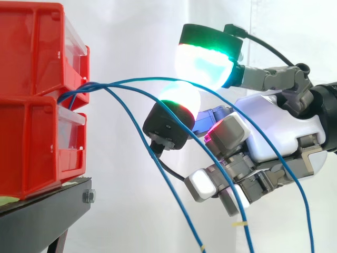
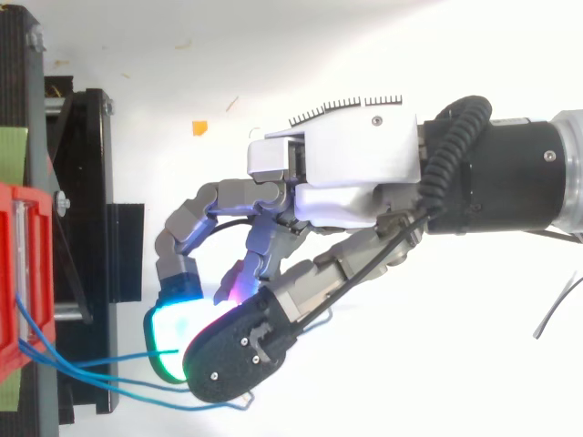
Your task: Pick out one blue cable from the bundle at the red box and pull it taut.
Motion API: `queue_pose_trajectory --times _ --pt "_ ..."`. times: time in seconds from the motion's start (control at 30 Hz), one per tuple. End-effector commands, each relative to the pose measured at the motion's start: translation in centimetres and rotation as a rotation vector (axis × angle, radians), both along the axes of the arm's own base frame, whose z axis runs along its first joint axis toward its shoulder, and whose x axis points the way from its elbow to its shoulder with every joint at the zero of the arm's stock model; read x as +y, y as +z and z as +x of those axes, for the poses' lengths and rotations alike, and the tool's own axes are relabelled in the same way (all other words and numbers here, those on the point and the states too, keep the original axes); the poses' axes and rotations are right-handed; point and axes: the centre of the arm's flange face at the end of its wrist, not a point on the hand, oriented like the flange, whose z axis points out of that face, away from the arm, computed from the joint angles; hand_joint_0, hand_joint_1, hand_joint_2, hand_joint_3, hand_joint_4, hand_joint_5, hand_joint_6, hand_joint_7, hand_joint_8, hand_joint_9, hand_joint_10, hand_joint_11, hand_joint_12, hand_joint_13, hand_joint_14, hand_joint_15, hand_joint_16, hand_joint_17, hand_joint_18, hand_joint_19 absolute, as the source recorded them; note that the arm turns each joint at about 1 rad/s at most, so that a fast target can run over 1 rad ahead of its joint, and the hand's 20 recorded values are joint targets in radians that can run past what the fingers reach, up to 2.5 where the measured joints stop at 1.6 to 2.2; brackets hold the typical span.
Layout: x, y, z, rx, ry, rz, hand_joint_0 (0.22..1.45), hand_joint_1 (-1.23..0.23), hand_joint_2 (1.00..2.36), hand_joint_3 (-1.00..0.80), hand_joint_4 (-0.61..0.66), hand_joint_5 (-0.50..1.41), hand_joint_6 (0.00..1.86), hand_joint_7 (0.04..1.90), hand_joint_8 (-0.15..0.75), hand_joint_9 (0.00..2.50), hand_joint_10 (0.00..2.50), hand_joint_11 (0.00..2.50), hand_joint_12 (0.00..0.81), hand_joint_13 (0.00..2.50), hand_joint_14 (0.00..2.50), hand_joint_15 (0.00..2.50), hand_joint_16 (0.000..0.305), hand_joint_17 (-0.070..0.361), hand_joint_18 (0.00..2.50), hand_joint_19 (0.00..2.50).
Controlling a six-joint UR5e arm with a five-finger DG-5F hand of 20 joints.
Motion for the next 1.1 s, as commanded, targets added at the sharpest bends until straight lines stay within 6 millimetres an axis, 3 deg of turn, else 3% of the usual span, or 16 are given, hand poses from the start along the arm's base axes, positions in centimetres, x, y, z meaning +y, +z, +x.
queue_pose_trajectory --times 0.0,0.37,0.63,0.83,1.07 --pt "-0.02 -0.02 0.0 -0.001 0.0 0.0 0.54 -0.62 1.01 -0.37 0.02 -0.11 0.9 1.01 0.322 1.18 0.03 0.73 0.368 0.83 0.02 0.47 0.053 0.12 0.71 0.71" --pt "-0.02 0.03 0.07 -0.007 0.0 0.0 0.51 -0.63 1.0 -0.5 0.04 -0.1 0.9 0.98 0.334 1.19 0.03 0.75 0.38 0.86 0.02 0.47 0.056 0.125 0.74 0.69" --pt "-0.02 0.03 0.07 -0.007 0.0 0.0 0.48 -0.7 1.0 -0.5 0.05 -0.1 0.89 0.99 0.335 1.22 0.03 0.75 0.381 0.9 0.02 0.48 0.056 0.126 0.78 0.68" --pt "0.1 0.03 0.08 -0.007 0.002 0.0 0.6 -0.77 1.0 -0.5 0.01 -0.09 0.89 1.06 0.302 1.3 0.03 0.81 0.34 0.95 0.02 0.52 0.047 0.107 0.77 0.71" --pt "-0.02 0.03 0.07 -0.007 0.0 0.0 0.6 -0.81 1.02 -0.26 -0.11 -0.06 0.91 1.1 0.286 1.36 0.03 0.79 0.329 0.99 0.02 0.53 0.047 0.106 0.8 0.71"
